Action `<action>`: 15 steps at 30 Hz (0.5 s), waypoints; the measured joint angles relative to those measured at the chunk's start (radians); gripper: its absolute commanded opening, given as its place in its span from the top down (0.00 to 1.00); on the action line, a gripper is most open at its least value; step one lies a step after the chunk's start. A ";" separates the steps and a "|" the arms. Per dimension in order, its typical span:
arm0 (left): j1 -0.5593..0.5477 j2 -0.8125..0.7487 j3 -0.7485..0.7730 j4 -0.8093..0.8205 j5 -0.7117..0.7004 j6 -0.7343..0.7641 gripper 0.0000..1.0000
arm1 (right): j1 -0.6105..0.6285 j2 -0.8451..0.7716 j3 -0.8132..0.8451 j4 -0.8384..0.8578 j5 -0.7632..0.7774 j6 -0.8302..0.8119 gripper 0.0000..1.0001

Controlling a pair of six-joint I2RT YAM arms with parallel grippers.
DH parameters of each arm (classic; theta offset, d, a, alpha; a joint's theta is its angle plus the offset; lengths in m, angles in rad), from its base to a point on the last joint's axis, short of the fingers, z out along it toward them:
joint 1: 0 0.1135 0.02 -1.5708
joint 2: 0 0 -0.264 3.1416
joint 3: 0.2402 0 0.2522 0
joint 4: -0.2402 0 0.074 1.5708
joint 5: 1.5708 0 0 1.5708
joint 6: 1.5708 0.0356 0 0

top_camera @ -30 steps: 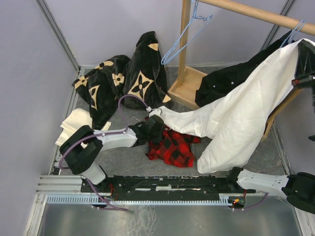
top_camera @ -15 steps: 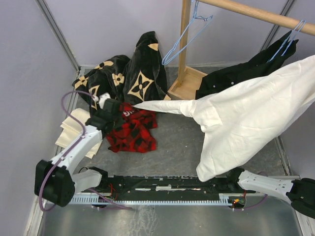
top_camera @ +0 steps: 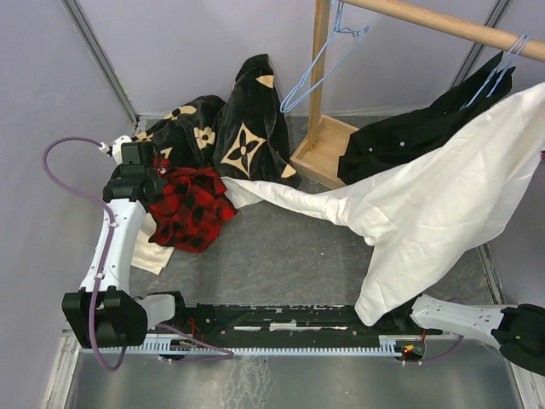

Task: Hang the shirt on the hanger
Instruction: Move the shirt at the center of the board.

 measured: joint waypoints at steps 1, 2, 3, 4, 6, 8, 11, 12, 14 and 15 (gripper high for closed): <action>0.021 0.004 0.008 -0.004 0.002 0.005 0.97 | 0.000 0.010 -0.002 -0.009 -0.012 0.016 1.00; 0.037 0.007 0.014 -0.008 0.006 0.011 0.90 | 0.000 0.022 -0.006 -0.018 -0.024 0.032 1.00; 0.053 0.008 0.018 -0.009 0.016 0.016 0.76 | 0.000 0.034 -0.012 -0.030 -0.039 0.051 1.00; 0.064 0.008 0.020 -0.009 0.025 0.017 0.60 | 0.000 0.048 -0.020 -0.043 -0.055 0.070 1.00; 0.076 0.008 0.021 -0.009 0.041 0.021 0.37 | 0.000 0.077 -0.046 -0.069 -0.092 0.113 1.00; 0.079 0.007 0.021 -0.009 0.054 0.023 0.12 | 0.000 0.109 -0.077 -0.097 -0.130 0.156 1.00; 0.079 -0.018 0.007 -0.001 0.071 0.023 0.01 | 0.000 0.163 -0.115 -0.134 -0.188 0.212 1.00; 0.079 -0.038 -0.002 -0.001 0.075 0.023 0.01 | 0.000 0.188 -0.122 -0.151 -0.212 0.232 1.00; 0.079 -0.085 -0.019 -0.001 0.082 0.023 0.01 | 0.000 0.235 -0.124 -0.174 -0.248 0.260 1.00; 0.079 -0.113 -0.026 -0.002 0.090 0.023 0.01 | 0.000 0.260 -0.124 -0.182 -0.263 0.270 1.00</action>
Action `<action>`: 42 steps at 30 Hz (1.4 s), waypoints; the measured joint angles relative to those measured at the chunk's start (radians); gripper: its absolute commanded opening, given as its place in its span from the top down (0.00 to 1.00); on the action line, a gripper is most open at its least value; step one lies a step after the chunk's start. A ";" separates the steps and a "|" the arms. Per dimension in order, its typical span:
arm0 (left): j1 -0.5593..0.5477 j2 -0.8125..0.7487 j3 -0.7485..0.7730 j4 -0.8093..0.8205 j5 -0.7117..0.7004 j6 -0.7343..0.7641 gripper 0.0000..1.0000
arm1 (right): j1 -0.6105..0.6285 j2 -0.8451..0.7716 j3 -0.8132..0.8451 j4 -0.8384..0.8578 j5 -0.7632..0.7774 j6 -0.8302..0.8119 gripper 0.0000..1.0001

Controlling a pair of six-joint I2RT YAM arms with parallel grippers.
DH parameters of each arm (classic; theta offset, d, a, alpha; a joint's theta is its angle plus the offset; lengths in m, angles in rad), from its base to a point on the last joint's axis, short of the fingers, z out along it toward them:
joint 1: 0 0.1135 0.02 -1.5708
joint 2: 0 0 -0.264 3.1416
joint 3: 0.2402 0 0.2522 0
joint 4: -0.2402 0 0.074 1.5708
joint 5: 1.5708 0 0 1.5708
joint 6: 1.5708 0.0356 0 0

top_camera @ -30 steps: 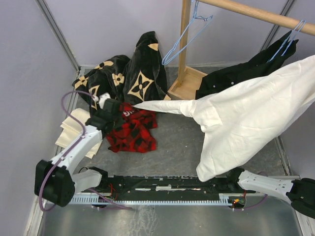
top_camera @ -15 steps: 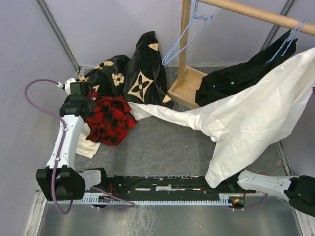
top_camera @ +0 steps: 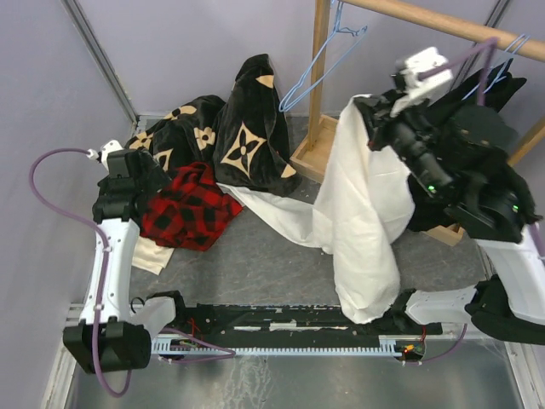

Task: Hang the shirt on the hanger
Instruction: Move the shirt at the center of the board, then place the shirt at the center of the board.

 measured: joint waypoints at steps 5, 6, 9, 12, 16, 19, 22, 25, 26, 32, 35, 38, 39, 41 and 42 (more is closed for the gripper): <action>0.000 -0.102 -0.008 0.003 0.032 0.022 0.01 | 0.000 0.080 0.000 -0.011 -0.037 0.026 1.00; 0.000 -0.115 -0.008 0.005 0.039 0.026 0.01 | 0.000 0.091 0.003 -0.008 -0.037 0.026 1.00; 0.000 -0.144 -0.015 0.017 0.075 0.034 0.01 | 0.000 0.116 0.026 0.034 -0.035 0.020 1.00; -0.001 -0.166 -0.031 0.022 0.121 0.046 0.00 | 0.000 0.149 0.087 0.090 -0.019 -0.008 1.00; -0.038 -0.165 -0.034 0.037 0.164 0.061 0.01 | 0.000 0.203 0.204 0.160 -0.001 -0.062 1.00; -0.096 -0.154 -0.034 0.045 0.174 0.082 0.01 | 0.000 0.208 0.226 0.198 -0.001 -0.086 1.00; -0.139 -0.152 -0.034 0.046 0.182 0.087 0.01 | 0.000 0.169 0.149 0.237 -0.011 -0.085 1.00; -0.153 -0.157 -0.040 0.061 0.203 0.088 0.01 | 0.000 0.087 -0.040 0.259 -0.056 -0.043 1.00; -0.153 -0.158 -0.043 0.064 0.211 0.088 0.01 | 0.000 0.063 -0.107 0.260 -0.079 -0.023 1.00; -0.153 -0.163 -0.068 0.072 0.248 0.088 0.01 | 0.028 0.022 -0.481 0.318 -0.196 0.144 1.00; -0.153 -0.169 -0.081 0.074 0.253 0.088 0.01 | 0.093 0.040 -0.655 0.357 -0.209 0.227 1.00; -0.153 -0.174 -0.093 0.075 0.253 0.087 0.01 | 0.173 0.088 -0.761 0.386 -0.199 0.299 0.94; -0.153 -0.175 -0.096 0.075 0.254 0.087 0.01 | 0.187 0.102 -0.779 0.395 -0.196 0.316 0.84; -0.153 -0.174 -0.103 0.075 0.258 0.087 0.00 | 0.217 0.138 -0.819 0.424 -0.193 0.361 0.67; -0.153 -0.174 -0.107 0.074 0.263 0.087 0.00 | 0.222 0.160 -0.830 0.431 -0.196 0.377 0.52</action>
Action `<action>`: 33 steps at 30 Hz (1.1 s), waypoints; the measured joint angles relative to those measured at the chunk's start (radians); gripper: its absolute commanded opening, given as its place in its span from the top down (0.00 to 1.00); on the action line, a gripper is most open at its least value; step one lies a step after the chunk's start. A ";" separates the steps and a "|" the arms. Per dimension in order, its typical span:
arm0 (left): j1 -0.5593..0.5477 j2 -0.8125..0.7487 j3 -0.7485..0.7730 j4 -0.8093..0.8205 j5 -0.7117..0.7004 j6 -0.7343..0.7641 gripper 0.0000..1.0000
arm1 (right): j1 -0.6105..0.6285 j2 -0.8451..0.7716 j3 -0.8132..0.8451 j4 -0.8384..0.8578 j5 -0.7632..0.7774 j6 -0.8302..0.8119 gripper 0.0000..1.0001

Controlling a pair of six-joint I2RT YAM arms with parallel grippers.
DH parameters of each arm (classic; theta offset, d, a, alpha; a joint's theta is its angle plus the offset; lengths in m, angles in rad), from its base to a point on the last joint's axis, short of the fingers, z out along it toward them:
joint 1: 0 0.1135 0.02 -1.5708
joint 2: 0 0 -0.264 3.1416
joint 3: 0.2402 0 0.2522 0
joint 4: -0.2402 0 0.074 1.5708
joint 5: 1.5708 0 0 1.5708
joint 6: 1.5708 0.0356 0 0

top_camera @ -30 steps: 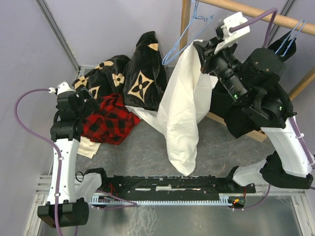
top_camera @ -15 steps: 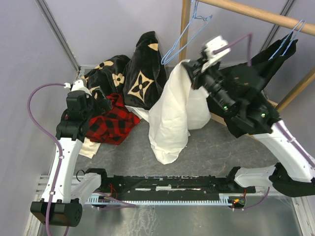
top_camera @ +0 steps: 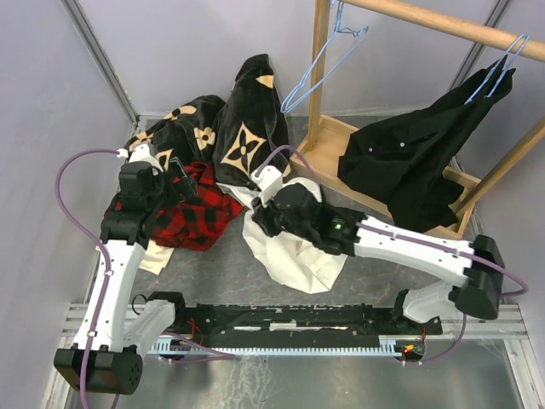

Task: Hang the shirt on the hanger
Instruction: Place the shirt at the center of the board.

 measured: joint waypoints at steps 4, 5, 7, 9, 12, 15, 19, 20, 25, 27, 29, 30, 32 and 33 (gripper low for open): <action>0.000 0.003 -0.004 0.001 0.010 0.000 0.01 | -0.001 0.106 0.006 -0.018 -0.059 0.018 0.28; 0.000 0.003 -0.005 0.001 0.010 -0.001 0.01 | -0.001 0.130 0.013 -0.043 -0.081 0.010 0.25; 0.000 0.003 -0.007 0.001 0.011 -0.002 0.01 | -0.002 0.146 0.019 -0.084 -0.115 -0.006 0.10; 0.000 0.005 -0.010 0.002 0.013 -0.002 0.01 | -0.002 0.138 0.021 -0.128 -0.137 -0.027 0.04; 0.000 0.012 -0.014 0.002 0.013 -0.003 0.01 | -0.002 0.090 0.022 -0.185 -0.147 -0.060 0.01; 0.000 0.016 -0.015 0.002 0.006 -0.015 0.01 | -0.001 -0.001 0.021 -0.231 -0.137 -0.081 0.01; 0.000 0.018 -0.015 0.003 0.006 -0.038 0.00 | -0.001 -0.138 0.010 -0.252 -0.101 -0.086 0.01; 0.000 0.018 -0.015 0.004 0.008 -0.040 0.00 | -0.001 -0.168 0.003 -0.253 -0.090 -0.083 0.01; 0.000 0.018 -0.025 0.025 0.033 -0.040 0.00 | -0.001 -0.307 -0.056 -0.261 0.018 -0.044 0.03; 0.000 0.018 -0.029 0.026 0.044 -0.040 0.00 | -0.001 -0.322 -0.074 -0.271 0.063 -0.022 0.04; 0.000 0.018 -0.032 0.024 0.063 -0.040 0.00 | -0.001 -0.325 -0.095 -0.287 0.117 0.005 0.05; 0.000 0.019 -0.032 0.024 0.071 -0.040 0.00 | -0.001 -0.325 -0.107 -0.297 0.142 0.017 0.06; -0.001 0.023 -0.032 0.024 0.090 -0.040 0.00 | -0.001 -0.319 -0.129 -0.322 0.183 0.045 0.07; -0.005 0.026 -0.032 0.024 0.096 -0.040 0.00 | -0.001 -0.313 -0.136 -0.332 0.197 0.057 0.08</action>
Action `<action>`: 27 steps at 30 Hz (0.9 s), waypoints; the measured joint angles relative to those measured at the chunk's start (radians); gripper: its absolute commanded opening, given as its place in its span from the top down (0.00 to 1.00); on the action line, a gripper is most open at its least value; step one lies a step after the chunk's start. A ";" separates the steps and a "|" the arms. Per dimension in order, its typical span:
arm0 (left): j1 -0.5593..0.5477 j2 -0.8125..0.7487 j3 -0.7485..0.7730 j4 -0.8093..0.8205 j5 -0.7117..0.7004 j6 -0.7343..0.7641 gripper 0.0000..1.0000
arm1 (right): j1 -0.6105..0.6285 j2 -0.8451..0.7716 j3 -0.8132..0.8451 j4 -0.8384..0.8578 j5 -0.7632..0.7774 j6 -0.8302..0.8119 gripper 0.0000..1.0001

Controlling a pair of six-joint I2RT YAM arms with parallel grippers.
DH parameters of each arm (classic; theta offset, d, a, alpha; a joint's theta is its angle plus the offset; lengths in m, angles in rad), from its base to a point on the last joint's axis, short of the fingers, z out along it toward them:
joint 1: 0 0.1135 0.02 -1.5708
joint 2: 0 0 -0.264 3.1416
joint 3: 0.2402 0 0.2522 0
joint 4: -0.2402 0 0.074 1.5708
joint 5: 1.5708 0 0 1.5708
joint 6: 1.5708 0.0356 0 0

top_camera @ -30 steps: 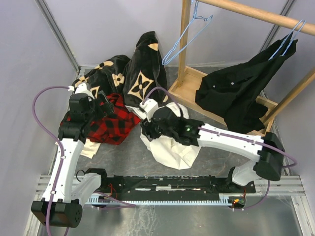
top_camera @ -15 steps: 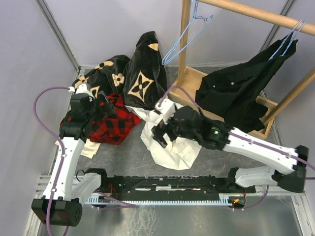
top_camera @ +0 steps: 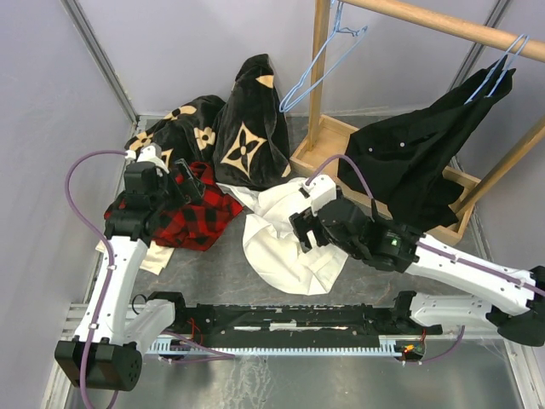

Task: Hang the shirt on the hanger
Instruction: Place the shirt at the center of the board.

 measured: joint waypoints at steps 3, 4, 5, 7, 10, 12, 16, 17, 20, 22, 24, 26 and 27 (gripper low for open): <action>-0.012 0.001 -0.008 0.000 0.016 0.000 0.00 | 0.000 0.037 -0.020 -0.017 0.016 0.034 0.12; -0.018 0.000 -0.014 0.000 0.016 0.000 0.00 | 0.000 0.051 -0.027 -0.016 0.014 0.043 0.14; -0.024 -0.002 -0.021 -0.001 0.017 0.000 0.00 | 0.000 0.071 -0.039 -0.008 0.008 0.055 0.15; -0.034 -0.005 -0.029 -0.002 0.018 0.000 0.00 | 0.000 0.101 -0.063 0.012 -0.012 0.071 0.16; -0.050 -0.013 -0.031 0.000 0.023 0.000 0.01 | 0.003 0.151 -0.108 0.074 -0.044 0.107 0.15; -0.058 -0.018 -0.031 0.000 0.033 0.001 0.01 | 0.014 0.181 -0.133 0.124 -0.052 0.132 0.16; -0.079 -0.029 -0.031 0.012 0.069 0.000 0.01 | 0.058 0.251 -0.142 0.230 -0.064 0.174 0.16; -0.085 -0.030 -0.031 0.016 0.074 0.000 0.01 | 0.070 0.267 -0.142 0.254 -0.065 0.179 0.15; -0.107 -0.032 -0.031 0.030 0.095 0.000 0.01 | 0.099 0.294 -0.142 0.298 -0.064 0.178 0.11; -0.130 -0.034 -0.031 0.031 0.101 0.000 0.01 | 0.109 0.280 -0.143 0.303 -0.052 0.163 0.08; -0.154 -0.039 -0.031 0.034 0.101 0.000 0.01 | 0.111 0.232 -0.153 0.300 -0.019 0.143 0.06; -0.187 -0.043 -0.031 0.045 0.099 0.000 0.01 | 0.111 0.158 -0.168 0.284 0.023 0.121 0.04; -0.206 -0.043 -0.031 0.051 0.097 0.000 0.01 | 0.111 0.116 -0.177 0.272 0.042 0.114 0.04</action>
